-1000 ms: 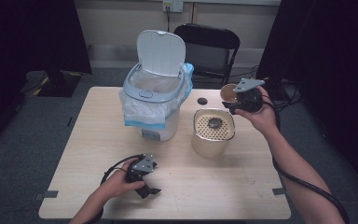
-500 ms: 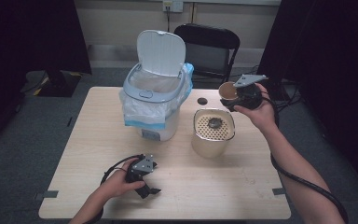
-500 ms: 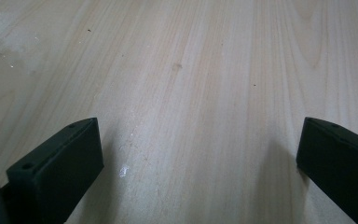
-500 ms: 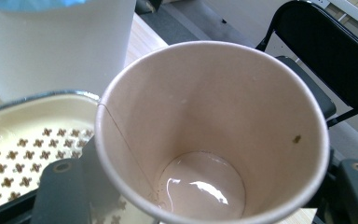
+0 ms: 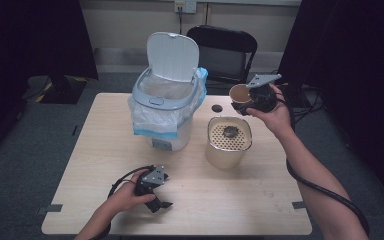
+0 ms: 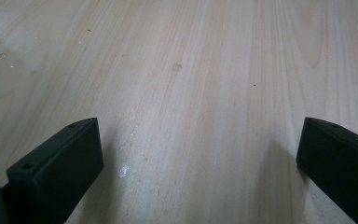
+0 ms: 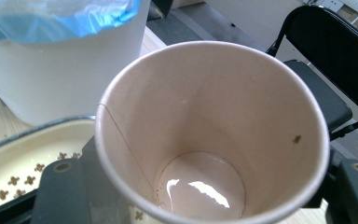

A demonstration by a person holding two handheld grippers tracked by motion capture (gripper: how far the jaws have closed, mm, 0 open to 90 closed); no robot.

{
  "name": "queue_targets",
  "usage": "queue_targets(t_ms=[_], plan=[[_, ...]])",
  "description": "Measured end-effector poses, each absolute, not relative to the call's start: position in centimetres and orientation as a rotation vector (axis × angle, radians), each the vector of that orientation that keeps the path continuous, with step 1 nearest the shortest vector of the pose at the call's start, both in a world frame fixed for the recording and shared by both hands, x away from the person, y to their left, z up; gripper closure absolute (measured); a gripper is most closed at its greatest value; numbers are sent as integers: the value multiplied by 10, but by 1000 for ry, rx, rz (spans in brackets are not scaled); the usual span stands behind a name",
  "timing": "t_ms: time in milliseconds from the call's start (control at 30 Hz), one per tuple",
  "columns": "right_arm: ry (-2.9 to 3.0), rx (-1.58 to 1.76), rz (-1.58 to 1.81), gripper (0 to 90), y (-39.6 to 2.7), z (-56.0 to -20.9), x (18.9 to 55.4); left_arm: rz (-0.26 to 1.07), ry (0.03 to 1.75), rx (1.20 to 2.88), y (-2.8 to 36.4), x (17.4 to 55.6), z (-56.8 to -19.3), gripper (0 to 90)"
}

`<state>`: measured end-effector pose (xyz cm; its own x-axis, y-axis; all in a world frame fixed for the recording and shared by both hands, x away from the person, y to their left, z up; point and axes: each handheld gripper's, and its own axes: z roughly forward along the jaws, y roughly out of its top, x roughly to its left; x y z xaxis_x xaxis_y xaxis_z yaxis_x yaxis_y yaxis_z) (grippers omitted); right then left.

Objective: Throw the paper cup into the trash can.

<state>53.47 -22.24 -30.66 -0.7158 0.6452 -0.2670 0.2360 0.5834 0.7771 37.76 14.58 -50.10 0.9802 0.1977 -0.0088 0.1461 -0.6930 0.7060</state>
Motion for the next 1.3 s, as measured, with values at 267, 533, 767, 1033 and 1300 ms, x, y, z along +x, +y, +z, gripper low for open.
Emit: queue_targets(t_ms=[267,533,767,1033,1300], plan=[[2296,703,1019,282,-214,-300,537,84,237,2344,146,378,-501,0],[2308,701,1041,282,-206,-288,541,84,237,2344,146,378,-501,0],[2317,696,1046,281,-203,-280,543,84,237,2344,146,378,-501,0],[2335,709,1068,280,-199,-270,545,83,237,2343,146,378,-501,0],[2341,701,1106,280,-191,-256,546,83,238,2342,146,378,-501,0]])
